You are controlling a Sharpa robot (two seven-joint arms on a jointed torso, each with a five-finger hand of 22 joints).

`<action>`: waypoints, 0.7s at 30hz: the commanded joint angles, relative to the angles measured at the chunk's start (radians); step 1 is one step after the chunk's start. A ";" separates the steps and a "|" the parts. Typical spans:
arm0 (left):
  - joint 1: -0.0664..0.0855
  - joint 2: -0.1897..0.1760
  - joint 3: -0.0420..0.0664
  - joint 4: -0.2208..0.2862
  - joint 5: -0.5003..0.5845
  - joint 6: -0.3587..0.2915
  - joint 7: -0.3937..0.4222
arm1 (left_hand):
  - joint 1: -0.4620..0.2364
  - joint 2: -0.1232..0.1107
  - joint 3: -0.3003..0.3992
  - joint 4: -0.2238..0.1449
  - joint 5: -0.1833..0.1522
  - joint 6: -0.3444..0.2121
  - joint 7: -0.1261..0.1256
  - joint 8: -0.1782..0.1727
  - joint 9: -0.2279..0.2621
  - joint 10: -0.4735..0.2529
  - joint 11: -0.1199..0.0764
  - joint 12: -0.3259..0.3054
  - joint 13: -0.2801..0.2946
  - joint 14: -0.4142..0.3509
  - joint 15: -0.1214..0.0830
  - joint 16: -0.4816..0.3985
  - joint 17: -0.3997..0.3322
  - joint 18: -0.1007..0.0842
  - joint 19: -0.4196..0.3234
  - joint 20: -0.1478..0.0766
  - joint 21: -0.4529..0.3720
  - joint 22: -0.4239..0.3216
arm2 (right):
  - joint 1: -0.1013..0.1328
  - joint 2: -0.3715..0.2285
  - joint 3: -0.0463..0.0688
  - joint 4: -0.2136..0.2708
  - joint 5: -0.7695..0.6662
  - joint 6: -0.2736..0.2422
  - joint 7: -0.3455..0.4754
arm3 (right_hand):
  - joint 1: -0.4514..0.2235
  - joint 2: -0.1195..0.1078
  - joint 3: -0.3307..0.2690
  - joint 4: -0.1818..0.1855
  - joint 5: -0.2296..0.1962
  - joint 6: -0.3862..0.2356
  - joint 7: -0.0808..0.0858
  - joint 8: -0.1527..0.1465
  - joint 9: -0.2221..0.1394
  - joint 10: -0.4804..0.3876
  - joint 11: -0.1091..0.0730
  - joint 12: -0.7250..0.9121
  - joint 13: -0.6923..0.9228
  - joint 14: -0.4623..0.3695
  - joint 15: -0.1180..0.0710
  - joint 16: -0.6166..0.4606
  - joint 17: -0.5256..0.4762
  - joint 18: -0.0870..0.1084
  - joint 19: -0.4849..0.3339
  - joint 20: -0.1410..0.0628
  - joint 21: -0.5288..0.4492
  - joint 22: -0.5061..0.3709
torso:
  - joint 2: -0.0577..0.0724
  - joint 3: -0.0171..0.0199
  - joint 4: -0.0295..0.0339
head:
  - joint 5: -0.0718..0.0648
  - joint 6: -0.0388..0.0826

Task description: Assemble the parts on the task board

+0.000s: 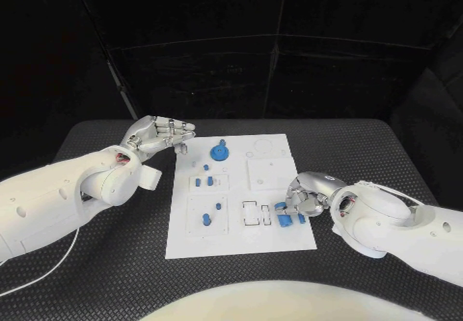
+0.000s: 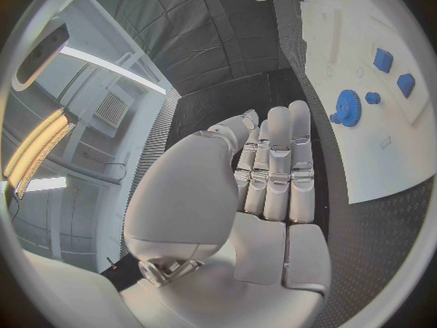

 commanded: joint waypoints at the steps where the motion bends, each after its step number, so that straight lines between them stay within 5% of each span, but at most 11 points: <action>1: 0.001 -0.001 0.001 0.002 0.004 0.005 0.004 | -0.010 0.002 0.000 -0.003 -0.001 -0.002 0.004 -0.002 0.000 -0.007 0.002 0.006 -0.001 -0.007 0.000 -0.006 -0.001 0.013 -0.007 0.002 -0.005 -0.001 | -0.004 0.005 0.000 -0.005 -0.038 0.035 -0.004 | -0.012 0.001 -0.006 -0.001 0.003 -0.007 -0.002 0.006 0.002 0.004 -0.001 0.007 0.003 0.074 -0.003 0.003 0.107 -0.011 0.003 0.003 0.003 0.002 | 0.000 -0.0004 0.0001 | 0.002 -0.002; 17: 0.000 -0.008 0.001 0.006 0.004 0.011 -0.001 | -0.011 0.002 -0.001 -0.003 -0.001 -0.002 0.004 -0.001 0.000 -0.008 0.002 0.007 -0.001 -0.007 0.000 -0.006 -0.002 0.013 -0.007 0.002 -0.006 -0.002 | -0.040 0.044 -0.001 -0.040 -0.103 0.078 -0.007 | 0.011 0.009 0.001 -0.004 0.006 -0.003 -0.008 0.031 0.018 0.008 -0.006 0.015 0.024 0.074 -0.007 0.003 0.109 -0.011 0.001 0.000 0.002 0.002 | 0.001 -0.0003 -0.0014 | 0.011 -0.013; 21: 0.000 -0.008 0.001 0.006 0.004 0.012 -0.002 | -0.011 0.002 -0.001 -0.003 -0.001 -0.002 0.004 -0.002 0.000 -0.008 0.002 0.007 -0.001 -0.007 0.000 -0.006 -0.002 0.013 -0.007 0.002 -0.006 -0.002 | -0.042 0.048 -0.001 -0.037 -0.106 0.053 -0.006 | 0.045 0.030 0.010 -0.007 0.057 -0.001 -0.013 0.048 0.028 0.018 -0.011 0.026 0.046 0.076 -0.011 0.006 0.115 -0.012 0.004 -0.004 0.005 0.008 | -0.001 -0.0003 -0.0015 | 0.010 -0.014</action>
